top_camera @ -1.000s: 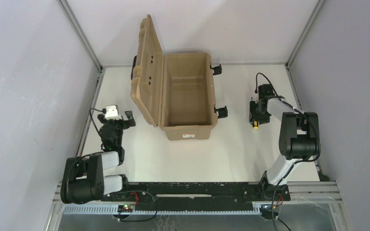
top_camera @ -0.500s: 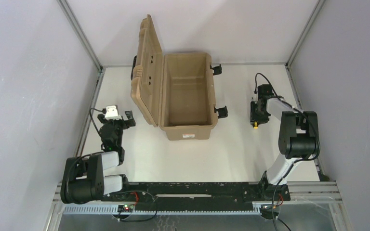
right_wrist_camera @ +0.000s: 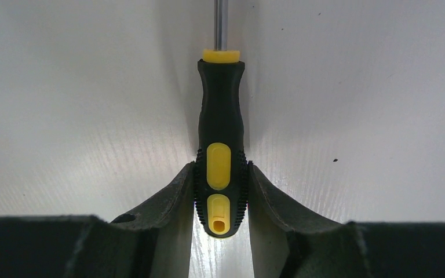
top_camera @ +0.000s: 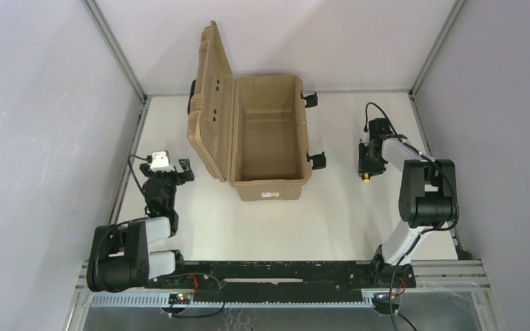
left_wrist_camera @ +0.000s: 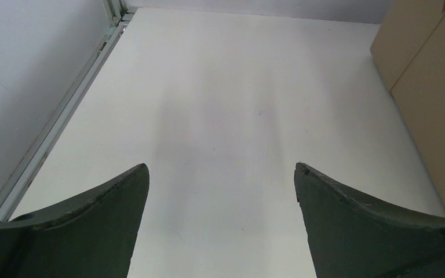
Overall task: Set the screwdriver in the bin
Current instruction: Pick up the screwdriver from the center of the board.
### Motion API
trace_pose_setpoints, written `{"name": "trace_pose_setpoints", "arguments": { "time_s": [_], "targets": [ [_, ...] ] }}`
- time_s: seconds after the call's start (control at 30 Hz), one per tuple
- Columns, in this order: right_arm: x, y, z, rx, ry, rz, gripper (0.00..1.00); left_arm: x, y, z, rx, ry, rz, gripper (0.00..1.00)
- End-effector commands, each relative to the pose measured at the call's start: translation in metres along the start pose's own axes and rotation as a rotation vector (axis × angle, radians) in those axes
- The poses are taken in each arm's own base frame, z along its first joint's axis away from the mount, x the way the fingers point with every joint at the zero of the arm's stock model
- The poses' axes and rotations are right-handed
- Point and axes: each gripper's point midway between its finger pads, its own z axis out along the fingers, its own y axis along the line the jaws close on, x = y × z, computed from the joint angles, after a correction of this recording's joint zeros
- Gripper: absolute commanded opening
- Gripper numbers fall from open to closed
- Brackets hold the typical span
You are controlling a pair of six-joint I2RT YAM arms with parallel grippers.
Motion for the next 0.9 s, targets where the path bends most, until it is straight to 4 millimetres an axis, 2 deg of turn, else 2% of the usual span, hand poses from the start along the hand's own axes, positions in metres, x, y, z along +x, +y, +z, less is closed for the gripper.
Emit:
{"name": "trace_pose_setpoints", "arguments": {
  "time_s": [0.0,0.43,0.67,0.87],
  "targets": [
    [-0.028,0.004,-0.026,-0.007,-0.088,-0.001,0.01,-0.017,0.000,0.004,0.004,-0.057,0.017,1.00],
    [-0.056,0.000,-0.072,0.014,-0.197,0.021,0.00,-0.017,0.000,0.004,0.004,-0.056,0.017,1.00],
    [-0.079,-0.005,-0.112,0.036,-0.302,0.030,0.00,-0.017,0.000,0.004,0.005,-0.057,0.017,1.00],
    [-0.105,-0.003,-0.155,0.021,-0.414,0.047,0.00,-0.017,0.000,0.004,0.004,-0.057,0.017,1.00]
  ]
}}
